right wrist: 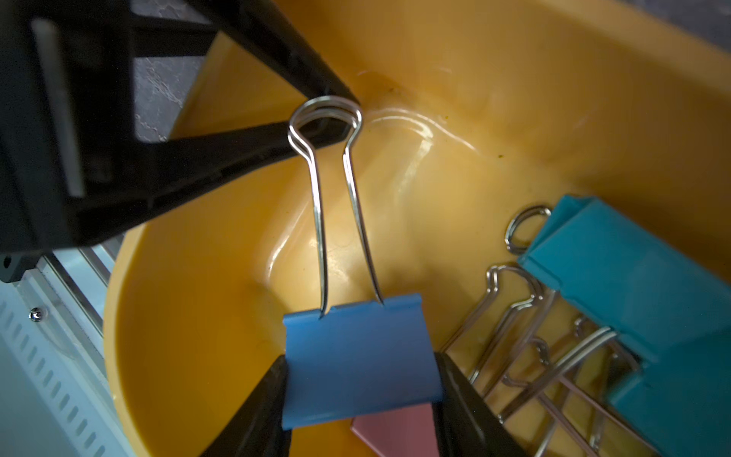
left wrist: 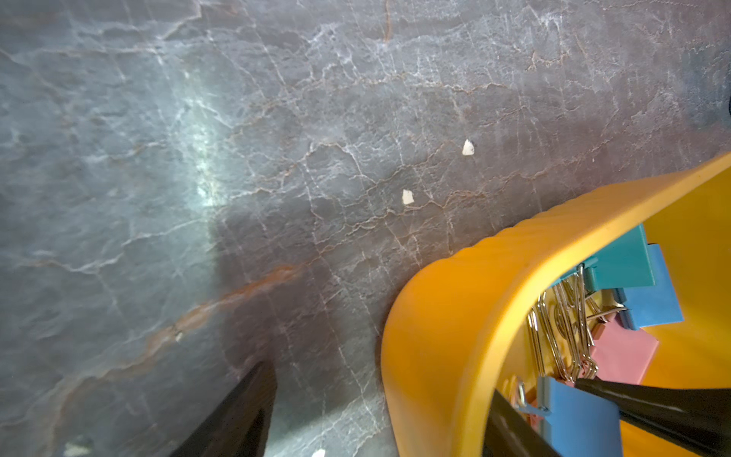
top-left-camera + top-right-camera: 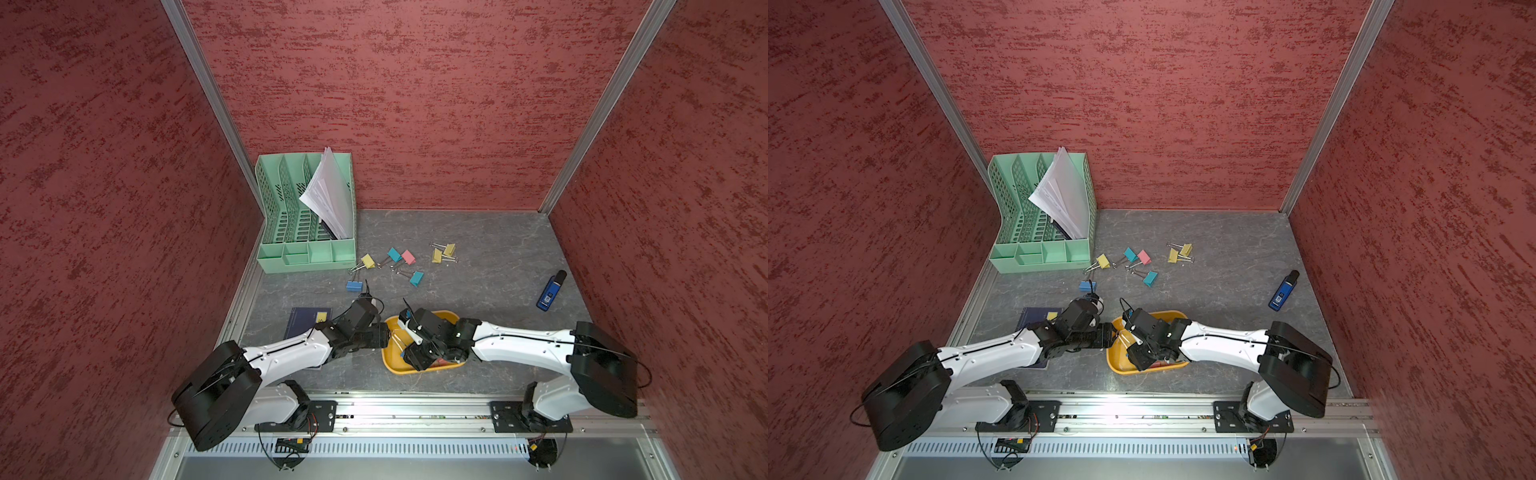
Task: Put the binder clips in the storage box
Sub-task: Place the binder clip in the storage box.
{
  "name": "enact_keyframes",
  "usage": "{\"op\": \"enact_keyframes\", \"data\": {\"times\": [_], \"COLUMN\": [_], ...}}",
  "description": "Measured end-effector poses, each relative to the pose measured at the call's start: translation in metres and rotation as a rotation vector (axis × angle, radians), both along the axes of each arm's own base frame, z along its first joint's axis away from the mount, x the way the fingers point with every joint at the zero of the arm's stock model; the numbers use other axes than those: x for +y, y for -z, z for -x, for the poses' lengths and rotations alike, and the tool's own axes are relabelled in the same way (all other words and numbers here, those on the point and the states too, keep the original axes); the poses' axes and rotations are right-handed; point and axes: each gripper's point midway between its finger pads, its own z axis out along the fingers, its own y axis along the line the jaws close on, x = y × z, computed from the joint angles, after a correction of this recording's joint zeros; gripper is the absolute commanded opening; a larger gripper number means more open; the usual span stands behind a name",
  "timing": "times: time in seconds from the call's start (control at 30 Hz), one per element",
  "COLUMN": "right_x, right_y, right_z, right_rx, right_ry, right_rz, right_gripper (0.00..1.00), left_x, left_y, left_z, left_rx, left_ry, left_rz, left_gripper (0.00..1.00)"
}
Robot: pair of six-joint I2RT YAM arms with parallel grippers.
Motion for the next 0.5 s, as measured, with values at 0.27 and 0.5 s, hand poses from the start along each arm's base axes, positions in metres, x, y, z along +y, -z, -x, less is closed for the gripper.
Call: {"op": "enact_keyframes", "data": {"times": [0.27, 0.5], "right_x": [0.001, -0.006], "right_y": [0.000, -0.035], "right_z": [0.003, 0.003], "right_rx": [0.013, -0.043], "right_ry": [0.008, 0.011], "right_rz": [-0.003, -0.063], "right_gripper": [0.82, 0.86], "left_x": [0.000, 0.000], "left_y": [0.000, -0.001], "left_z": [0.000, -0.001], "left_rx": [0.001, 0.004], "left_ry": [0.000, 0.000], "left_rz": [-0.001, -0.004], "left_gripper": [0.74, 0.75]}}
